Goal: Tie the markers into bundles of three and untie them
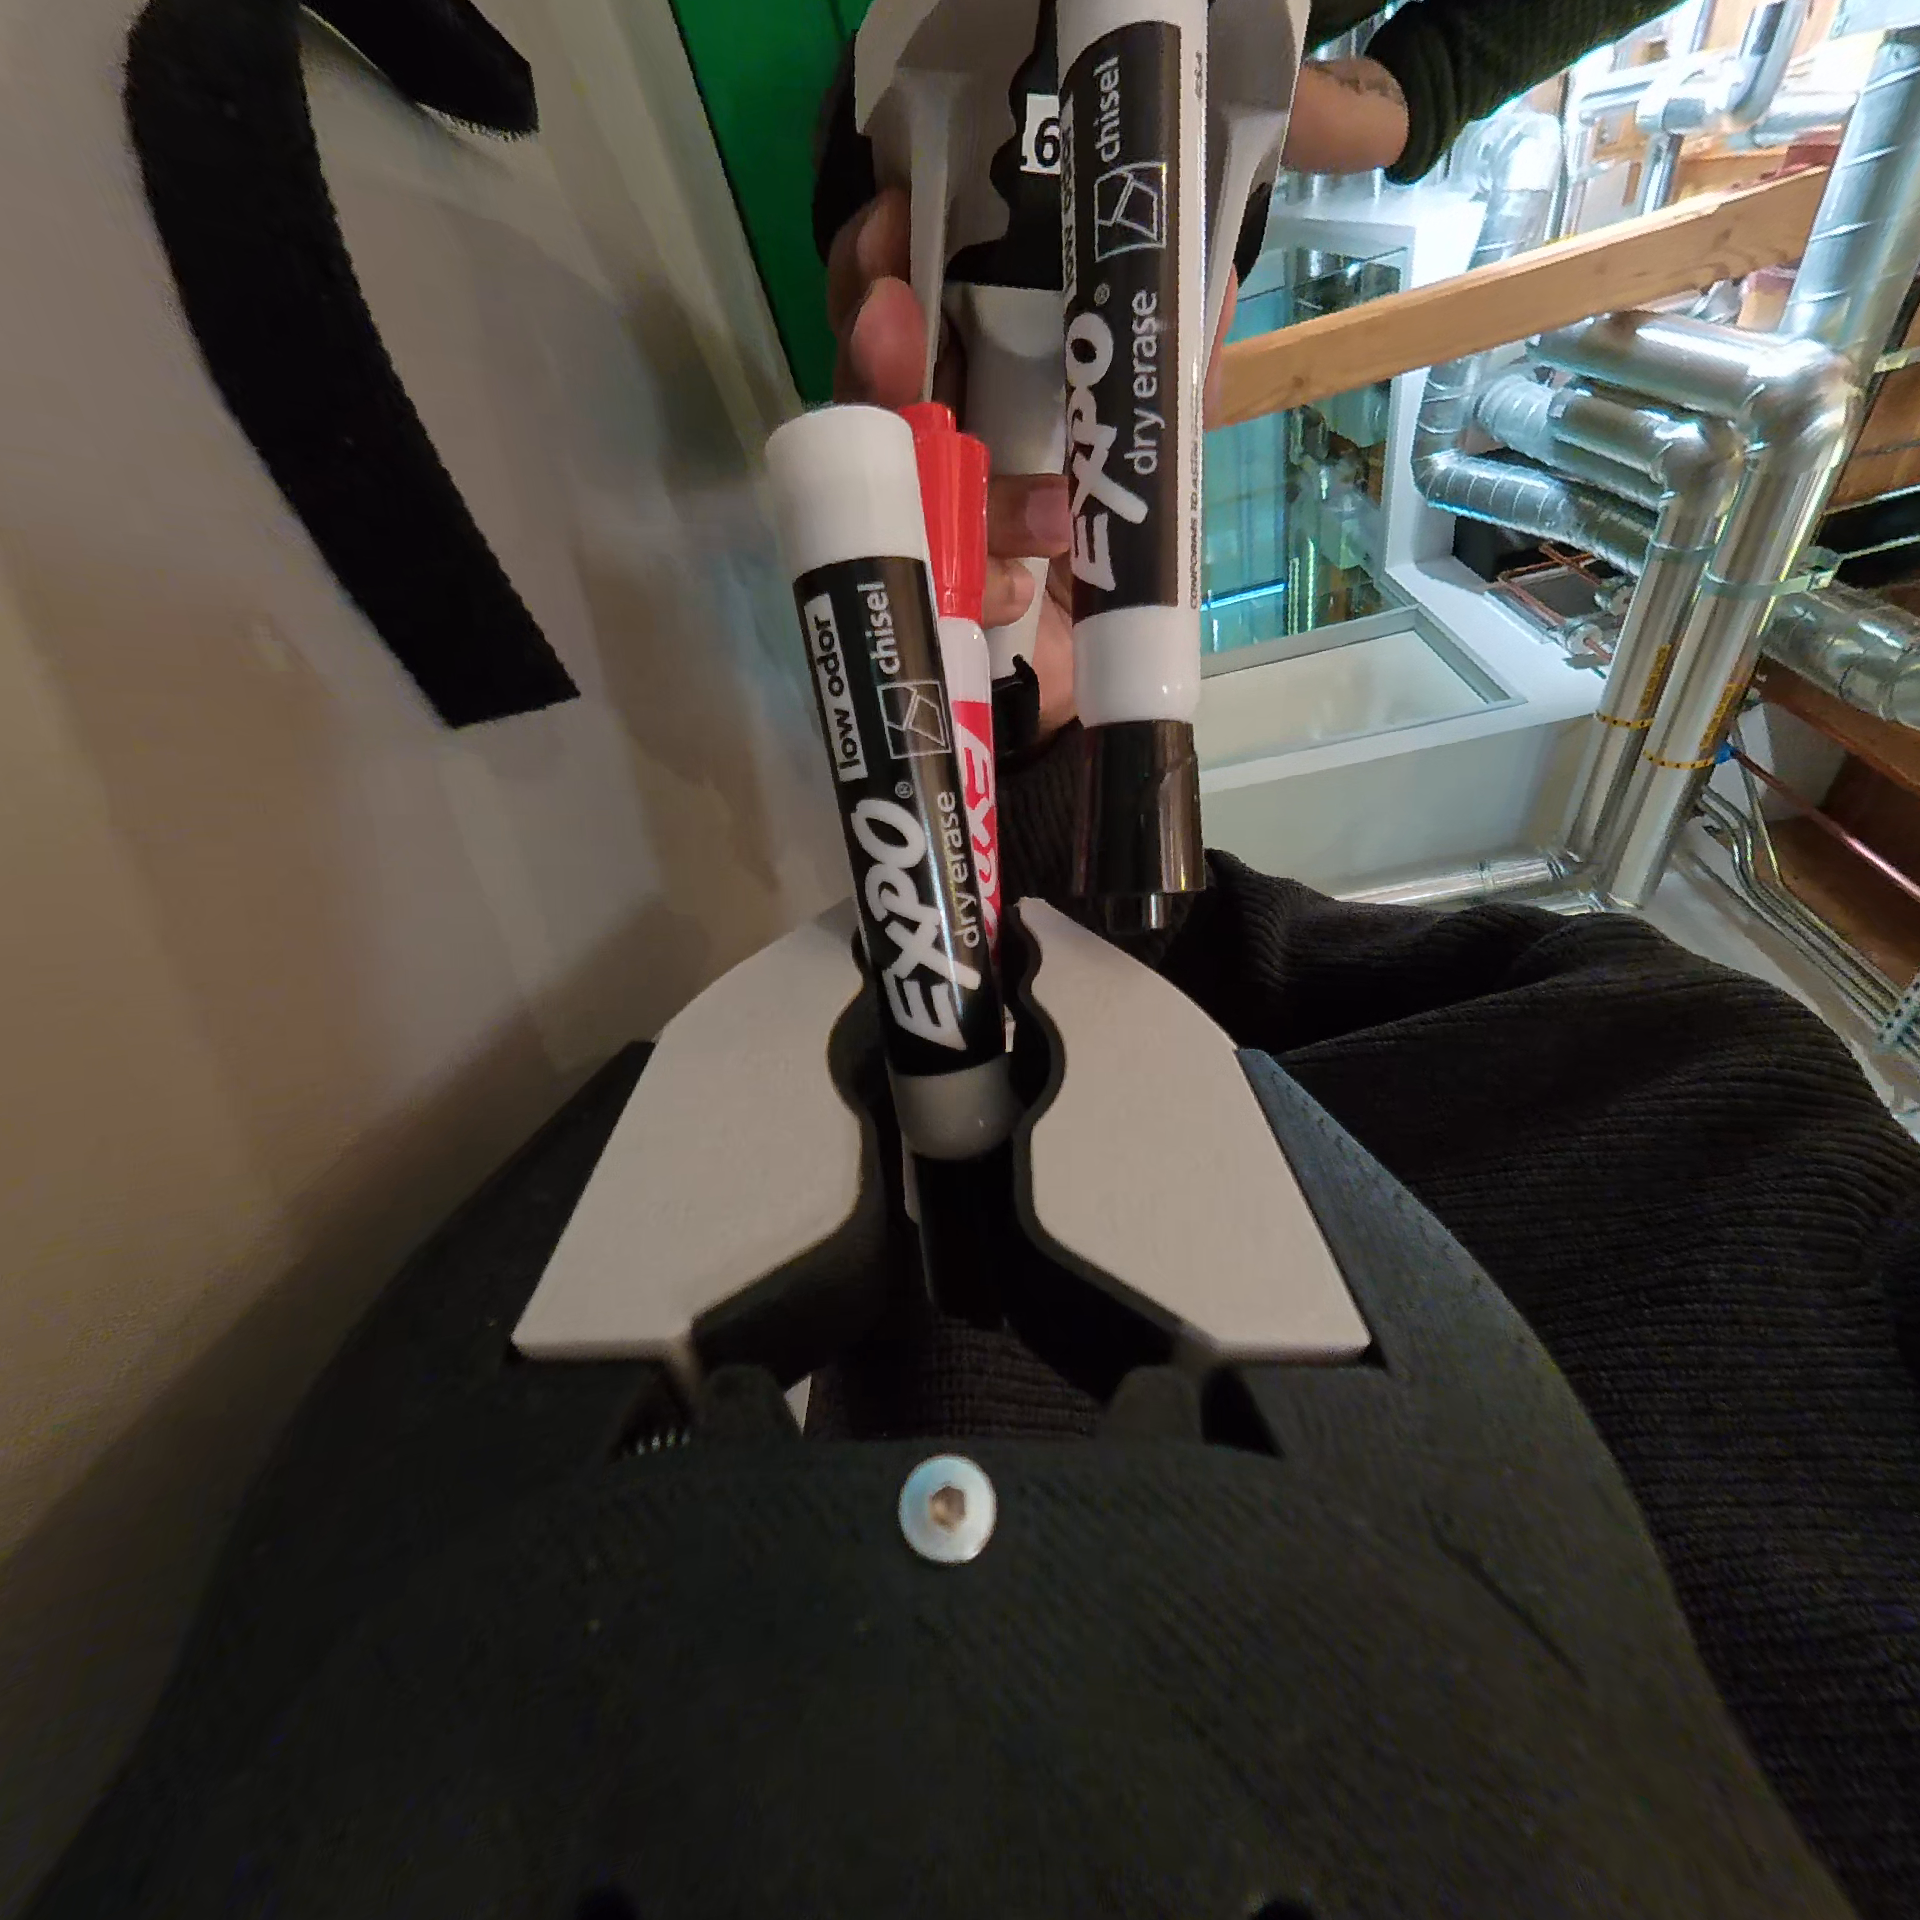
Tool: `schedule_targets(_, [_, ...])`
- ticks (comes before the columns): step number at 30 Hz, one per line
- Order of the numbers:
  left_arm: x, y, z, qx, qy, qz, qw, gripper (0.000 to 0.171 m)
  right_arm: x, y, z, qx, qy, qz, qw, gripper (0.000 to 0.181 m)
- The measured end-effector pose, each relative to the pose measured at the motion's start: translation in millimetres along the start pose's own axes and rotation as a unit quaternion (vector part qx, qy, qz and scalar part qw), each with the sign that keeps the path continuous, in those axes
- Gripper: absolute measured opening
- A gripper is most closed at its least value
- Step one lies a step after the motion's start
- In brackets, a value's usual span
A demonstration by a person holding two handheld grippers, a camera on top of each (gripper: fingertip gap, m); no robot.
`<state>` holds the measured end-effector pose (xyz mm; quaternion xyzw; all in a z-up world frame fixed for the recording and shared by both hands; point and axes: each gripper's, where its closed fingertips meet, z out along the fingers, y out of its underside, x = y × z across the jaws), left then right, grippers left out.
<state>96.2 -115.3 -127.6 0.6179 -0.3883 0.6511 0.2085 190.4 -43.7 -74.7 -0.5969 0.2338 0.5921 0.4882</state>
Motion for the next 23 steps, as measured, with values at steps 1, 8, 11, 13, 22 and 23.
schedule_targets(1, [0, 0, -1, 0.002, -0.001, 0.0, 1.0, 0.019, 0, 0, 2, -0.002, 0.0, 0.0, 1.0, 0.019])
schedule_targets(8, [-1, -1, -7, 0.013, -0.003, 0.001, 1.0, 0.02, 0, 4, 7, -0.012, -0.002, 0.001, 1.0, 0.019])
schedule_targets(11, [0, -3, -6, 0.012, -0.001, -0.001, 1.0, 0.019, 0, 4, 5, -0.008, 0.0, -0.001, 1.0, 0.019])
schedule_targets(13, [-1, -3, -5, 0.008, -0.002, 0.0, 1.0, 0.02, -1, 3, 2, -0.005, 0.002, -0.002, 1.0, 0.019])
schedule_targets(22, [0, -2, 6, -0.015, 0.003, 0.004, 1.0, 0.02, -2, 0, -13, 0.019, 0.014, -0.01, 1.0, 0.019])
schedule_targets(23, [0, -1, 8, -0.018, 0.003, 0.004, 1.0, 0.02, -2, -1, -15, 0.022, 0.016, -0.012, 1.0, 0.019])
